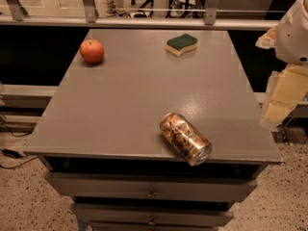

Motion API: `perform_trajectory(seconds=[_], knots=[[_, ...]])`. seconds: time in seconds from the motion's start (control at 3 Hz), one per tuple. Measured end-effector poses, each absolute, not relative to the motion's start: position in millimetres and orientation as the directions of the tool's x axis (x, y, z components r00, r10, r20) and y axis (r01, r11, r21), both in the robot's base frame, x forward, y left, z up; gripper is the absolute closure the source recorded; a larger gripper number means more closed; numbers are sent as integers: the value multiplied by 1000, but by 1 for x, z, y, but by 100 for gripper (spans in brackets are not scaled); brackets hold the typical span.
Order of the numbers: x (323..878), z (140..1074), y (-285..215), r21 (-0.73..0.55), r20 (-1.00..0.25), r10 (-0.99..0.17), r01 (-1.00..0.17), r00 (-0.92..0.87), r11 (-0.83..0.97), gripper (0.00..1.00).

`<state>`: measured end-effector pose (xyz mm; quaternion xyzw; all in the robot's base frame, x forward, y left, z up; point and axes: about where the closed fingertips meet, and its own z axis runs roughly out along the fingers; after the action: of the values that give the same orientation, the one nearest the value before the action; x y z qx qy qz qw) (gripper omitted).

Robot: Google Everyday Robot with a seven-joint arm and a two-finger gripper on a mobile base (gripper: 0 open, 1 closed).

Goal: Move sponge near apple

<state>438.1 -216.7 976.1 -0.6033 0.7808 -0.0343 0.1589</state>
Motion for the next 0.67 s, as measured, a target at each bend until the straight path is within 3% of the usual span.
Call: perform_trajectory(seconds=[0.67], knots=[[439, 978, -215, -255, -216, -952, -929, -216, 268, 0]])
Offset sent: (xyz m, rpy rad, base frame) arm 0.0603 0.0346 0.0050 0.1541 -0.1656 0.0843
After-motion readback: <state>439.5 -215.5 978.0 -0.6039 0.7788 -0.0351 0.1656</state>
